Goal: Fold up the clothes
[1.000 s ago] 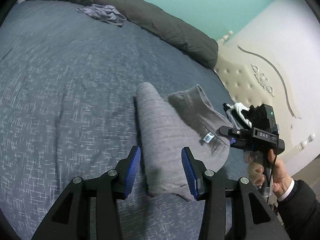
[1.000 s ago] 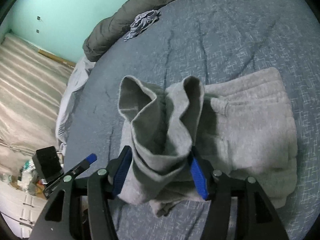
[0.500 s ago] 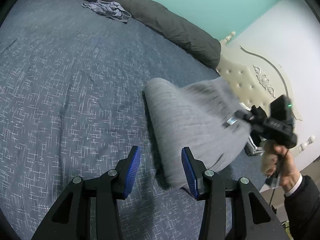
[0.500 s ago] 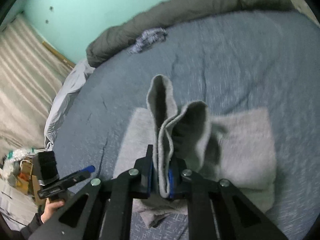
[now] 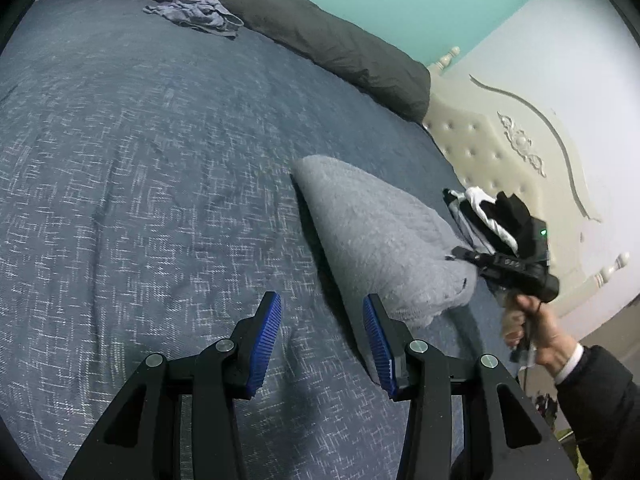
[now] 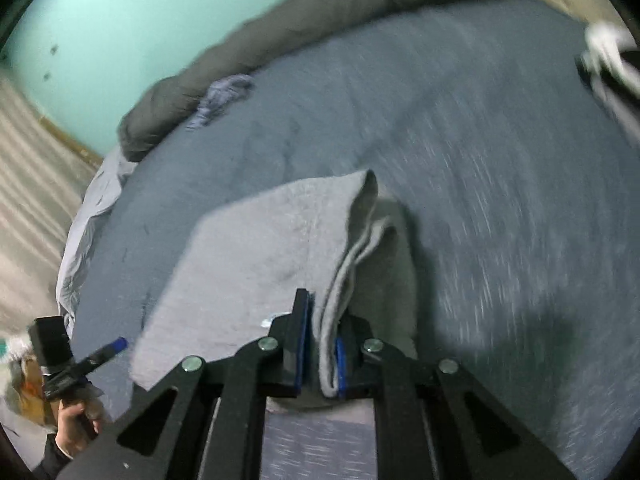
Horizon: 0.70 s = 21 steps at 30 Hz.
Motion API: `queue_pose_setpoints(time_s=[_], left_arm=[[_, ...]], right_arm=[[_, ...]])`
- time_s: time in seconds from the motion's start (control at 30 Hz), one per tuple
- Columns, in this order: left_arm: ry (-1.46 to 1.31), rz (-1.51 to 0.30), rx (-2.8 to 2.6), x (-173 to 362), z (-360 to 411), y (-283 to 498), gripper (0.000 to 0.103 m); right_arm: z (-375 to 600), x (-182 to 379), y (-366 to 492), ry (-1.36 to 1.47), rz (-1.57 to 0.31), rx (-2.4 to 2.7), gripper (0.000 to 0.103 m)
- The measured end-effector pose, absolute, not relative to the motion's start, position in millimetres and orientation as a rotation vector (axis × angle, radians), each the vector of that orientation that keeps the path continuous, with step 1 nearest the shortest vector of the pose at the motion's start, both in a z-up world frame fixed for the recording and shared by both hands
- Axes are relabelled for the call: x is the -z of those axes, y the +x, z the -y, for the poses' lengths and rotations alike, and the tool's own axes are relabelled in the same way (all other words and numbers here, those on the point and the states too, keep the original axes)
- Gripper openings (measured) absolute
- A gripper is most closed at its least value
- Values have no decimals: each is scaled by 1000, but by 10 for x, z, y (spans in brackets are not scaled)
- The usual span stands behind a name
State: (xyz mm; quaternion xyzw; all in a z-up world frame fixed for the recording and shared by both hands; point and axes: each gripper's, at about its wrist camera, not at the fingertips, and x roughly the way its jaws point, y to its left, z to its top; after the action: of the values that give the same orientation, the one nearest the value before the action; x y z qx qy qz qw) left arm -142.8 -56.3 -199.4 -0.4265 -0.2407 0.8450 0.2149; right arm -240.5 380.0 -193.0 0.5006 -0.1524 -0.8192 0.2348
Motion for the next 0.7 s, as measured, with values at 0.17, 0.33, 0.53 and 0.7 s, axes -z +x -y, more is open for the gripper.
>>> queue_pose_setpoints(time_s=[0.17, 0.33, 0.53, 0.7], left_arm=[[-1203, 652, -2319, 2041, 486, -1465, 46], [-1186, 634, -2307, 1997, 438, -1454, 46], [-1169, 664, -2313, 1944, 527, -1415, 47], [-1130, 697, -2339, 1837, 721, -1322, 47]], right_arm=[[-3891, 1874, -2402, 1363, 463, 2265, 23], [-3933, 1559, -2333, 1306, 422, 2311, 24], [-3633, 1304, -2000, 1253, 370, 2268, 24], [-3286, 1253, -1591, 1249, 267, 2203, 24]])
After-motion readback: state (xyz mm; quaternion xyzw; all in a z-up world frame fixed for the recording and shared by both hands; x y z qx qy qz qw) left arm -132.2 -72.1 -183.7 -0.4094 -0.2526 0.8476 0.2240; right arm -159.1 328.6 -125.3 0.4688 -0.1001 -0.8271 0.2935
